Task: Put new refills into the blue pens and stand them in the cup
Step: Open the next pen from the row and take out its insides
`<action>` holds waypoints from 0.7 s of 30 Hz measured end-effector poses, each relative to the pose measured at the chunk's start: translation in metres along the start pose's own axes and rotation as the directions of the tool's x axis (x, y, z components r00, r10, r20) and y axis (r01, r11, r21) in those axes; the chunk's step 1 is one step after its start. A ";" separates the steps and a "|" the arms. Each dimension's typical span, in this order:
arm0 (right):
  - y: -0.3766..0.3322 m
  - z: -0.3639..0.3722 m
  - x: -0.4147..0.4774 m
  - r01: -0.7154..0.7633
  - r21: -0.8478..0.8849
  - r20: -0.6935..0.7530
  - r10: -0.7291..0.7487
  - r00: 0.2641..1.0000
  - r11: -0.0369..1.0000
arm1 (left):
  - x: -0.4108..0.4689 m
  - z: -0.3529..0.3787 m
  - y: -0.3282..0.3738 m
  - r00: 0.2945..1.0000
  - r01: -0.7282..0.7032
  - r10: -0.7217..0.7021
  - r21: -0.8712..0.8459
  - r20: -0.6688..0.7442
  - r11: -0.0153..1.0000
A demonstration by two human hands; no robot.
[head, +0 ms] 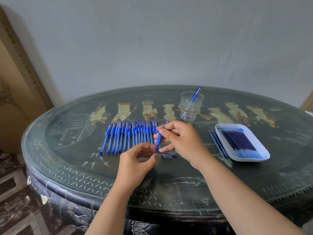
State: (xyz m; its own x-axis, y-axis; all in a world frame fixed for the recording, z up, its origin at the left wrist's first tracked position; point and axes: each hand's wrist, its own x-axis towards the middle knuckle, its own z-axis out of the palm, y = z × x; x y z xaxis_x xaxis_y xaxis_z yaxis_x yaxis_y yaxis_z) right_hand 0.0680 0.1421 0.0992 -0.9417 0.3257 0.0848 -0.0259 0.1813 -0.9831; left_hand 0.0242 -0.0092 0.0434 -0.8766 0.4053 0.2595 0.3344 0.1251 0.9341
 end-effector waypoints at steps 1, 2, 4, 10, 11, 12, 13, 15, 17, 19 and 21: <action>0.000 0.000 0.001 0.002 -0.021 -0.011 -0.003 1.000 1.000 | 0.000 0.000 0.000 1.000 0.003 -0.003 0.004 0.000 1.000; 0.000 0.001 0.002 0.007 -0.044 -0.016 -0.008 1.000 0.999 | 0.000 0.000 0.000 1.000 0.004 -0.004 0.007 0.002 1.000; 0.001 0.001 0.002 0.008 -0.079 -0.021 -0.010 1.000 0.997 | 0.000 0.000 0.001 1.000 0.003 -0.003 0.011 0.004 1.000; 0.003 0.000 0.004 0.019 -0.069 -0.009 -0.019 1.000 0.997 | 0.000 -0.001 0.001 1.000 0.031 -0.031 0.013 0.001 0.999; 0.006 -0.002 0.005 0.017 -0.069 -0.025 -0.019 1.000 0.997 | 0.001 -0.002 0.000 0.999 0.041 -0.041 0.009 -0.008 0.999; 0.011 -0.004 0.005 0.008 -0.099 -0.056 -0.014 0.998 0.995 | 0.001 -0.003 -0.001 0.999 0.051 -0.051 0.005 -0.017 0.999; 0.016 -0.007 0.006 0.004 -0.191 -0.095 -0.022 0.995 0.982 | 0.001 -0.004 -0.001 0.998 0.063 -0.063 0.002 -0.025 0.998; 0.030 -0.012 0.006 0.006 -0.506 -0.079 -0.053 0.995 0.862 | 0.001 -0.006 -0.002 0.996 0.081 -0.081 -0.002 -0.031 0.997; 0.043 -0.010 0.004 0.033 -0.701 0.042 -0.005 0.999 0.712 | 0.001 -0.007 -0.002 0.996 0.080 -0.080 0.001 -0.031 0.997; 0.051 -0.007 0.003 0.049 -0.761 0.111 0.055 0.992 0.647 | 0.001 -0.007 -0.002 0.997 0.074 -0.074 0.010 -0.021 0.997; 0.054 -0.007 0.004 0.047 -0.786 0.119 0.076 0.990 0.616 | 0.000 -0.005 -0.002 0.997 0.074 -0.074 0.014 -0.007 0.997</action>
State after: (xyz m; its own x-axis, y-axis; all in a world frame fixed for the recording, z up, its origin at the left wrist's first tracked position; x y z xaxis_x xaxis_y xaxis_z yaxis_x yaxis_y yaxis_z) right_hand 0.0652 0.1592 0.0478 -0.9740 0.2262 -0.0100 0.2038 0.8564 -0.4744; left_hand 0.0215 -0.0139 0.0430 -0.9011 0.3889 0.1916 0.2735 0.1669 0.9473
